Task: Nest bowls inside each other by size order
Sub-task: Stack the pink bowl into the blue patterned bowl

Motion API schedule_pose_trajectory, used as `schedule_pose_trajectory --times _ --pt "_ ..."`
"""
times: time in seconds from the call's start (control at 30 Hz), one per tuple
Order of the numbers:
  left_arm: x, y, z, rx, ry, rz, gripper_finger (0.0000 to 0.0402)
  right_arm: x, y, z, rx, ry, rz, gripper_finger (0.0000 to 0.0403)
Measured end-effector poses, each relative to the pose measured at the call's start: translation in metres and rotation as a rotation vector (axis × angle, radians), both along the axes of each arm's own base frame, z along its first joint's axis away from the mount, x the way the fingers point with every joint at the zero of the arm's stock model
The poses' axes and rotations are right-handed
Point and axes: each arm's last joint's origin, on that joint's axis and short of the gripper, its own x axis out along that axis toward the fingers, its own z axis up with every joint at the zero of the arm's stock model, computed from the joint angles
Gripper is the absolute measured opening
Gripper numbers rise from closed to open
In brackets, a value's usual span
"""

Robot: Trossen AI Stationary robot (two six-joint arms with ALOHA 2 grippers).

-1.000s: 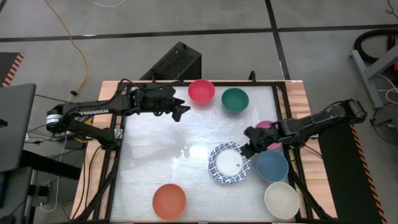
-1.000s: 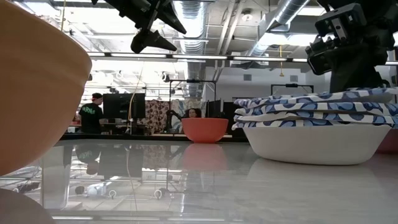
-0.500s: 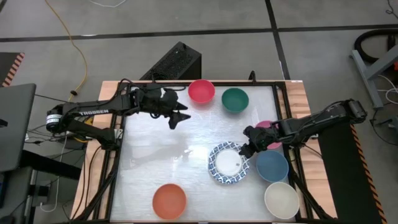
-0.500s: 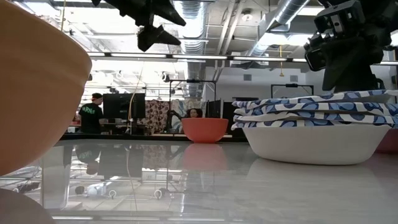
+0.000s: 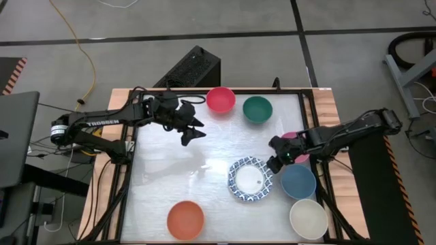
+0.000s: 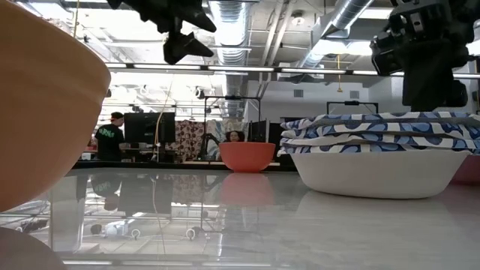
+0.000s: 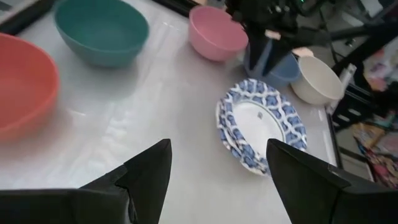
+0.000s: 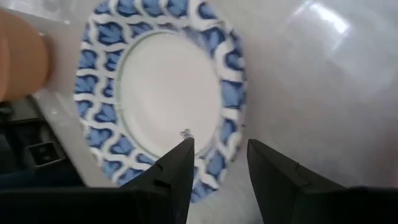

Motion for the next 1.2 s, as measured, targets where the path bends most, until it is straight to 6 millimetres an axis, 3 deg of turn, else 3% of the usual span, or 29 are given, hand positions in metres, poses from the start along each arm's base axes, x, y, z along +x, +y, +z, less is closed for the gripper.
schedule_pose_trajectory --times 0.3,0.47,0.63,1.2 --pt "-0.002 -0.001 -0.003 -0.019 0.034 -0.022 0.0251 -0.011 -0.007 0.024 -0.185 0.117 -0.057 0.017" --pt "-0.002 -0.001 -0.003 -0.024 0.034 -0.02 0.0251 -0.019 -0.009 0.027 -0.215 0.203 -0.057 0.017" --pt "-0.002 -0.001 -0.003 -0.023 0.034 -0.019 0.0251 -0.02 -0.009 0.02 -0.234 0.301 -0.054 0.017" --pt "-0.001 -0.001 -0.003 -0.035 0.034 -0.003 0.0251 0.007 -0.004 -0.016 -0.311 0.545 0.041 0.017"
